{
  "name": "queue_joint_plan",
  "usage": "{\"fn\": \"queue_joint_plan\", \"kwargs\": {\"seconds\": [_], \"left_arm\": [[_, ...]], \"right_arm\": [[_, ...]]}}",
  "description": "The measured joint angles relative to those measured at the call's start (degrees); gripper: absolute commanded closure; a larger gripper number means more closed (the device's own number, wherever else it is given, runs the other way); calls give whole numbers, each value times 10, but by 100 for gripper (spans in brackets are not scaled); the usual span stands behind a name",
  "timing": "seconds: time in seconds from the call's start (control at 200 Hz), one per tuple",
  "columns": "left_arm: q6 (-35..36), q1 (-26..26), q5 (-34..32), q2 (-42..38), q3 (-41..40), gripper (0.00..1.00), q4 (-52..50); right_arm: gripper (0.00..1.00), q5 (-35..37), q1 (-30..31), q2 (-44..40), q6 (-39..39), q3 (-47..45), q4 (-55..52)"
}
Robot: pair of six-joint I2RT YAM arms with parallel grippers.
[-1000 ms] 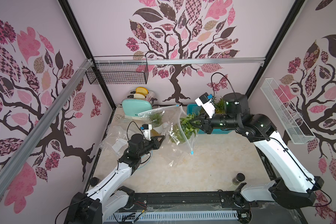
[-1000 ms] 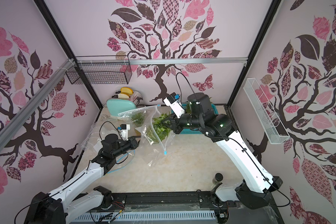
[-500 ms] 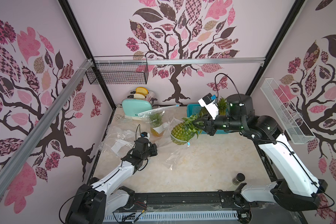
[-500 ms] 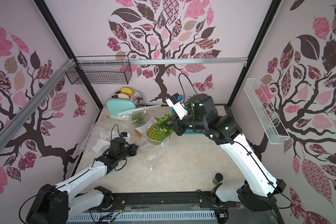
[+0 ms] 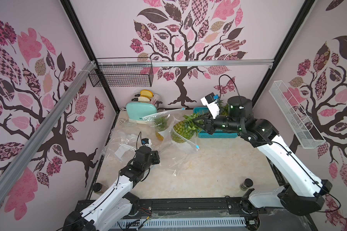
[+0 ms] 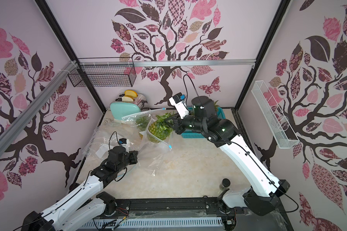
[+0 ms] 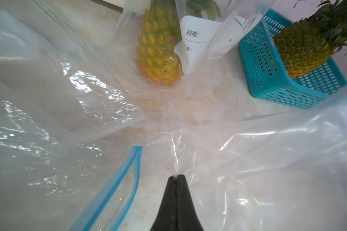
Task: Open the zip-top bag and take out the pineapple
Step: Pick up the pineapple from the zipper food storage bag.
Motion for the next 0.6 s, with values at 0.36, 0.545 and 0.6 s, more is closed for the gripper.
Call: {"fn": "queue_joint_plan", "kwargs": {"seconds": [0.36, 0.545, 0.6], "left_arm": [[85, -60, -106, 105, 61, 100, -23], [83, -68, -155, 156, 50, 100, 16], [82, -69, -162, 160, 48, 100, 34]], "right_arm": [[100, -17, 0, -13, 3, 13, 13], [100, -28, 0, -38, 6, 33, -5], [100, -30, 1, -49, 9, 33, -17]]}}
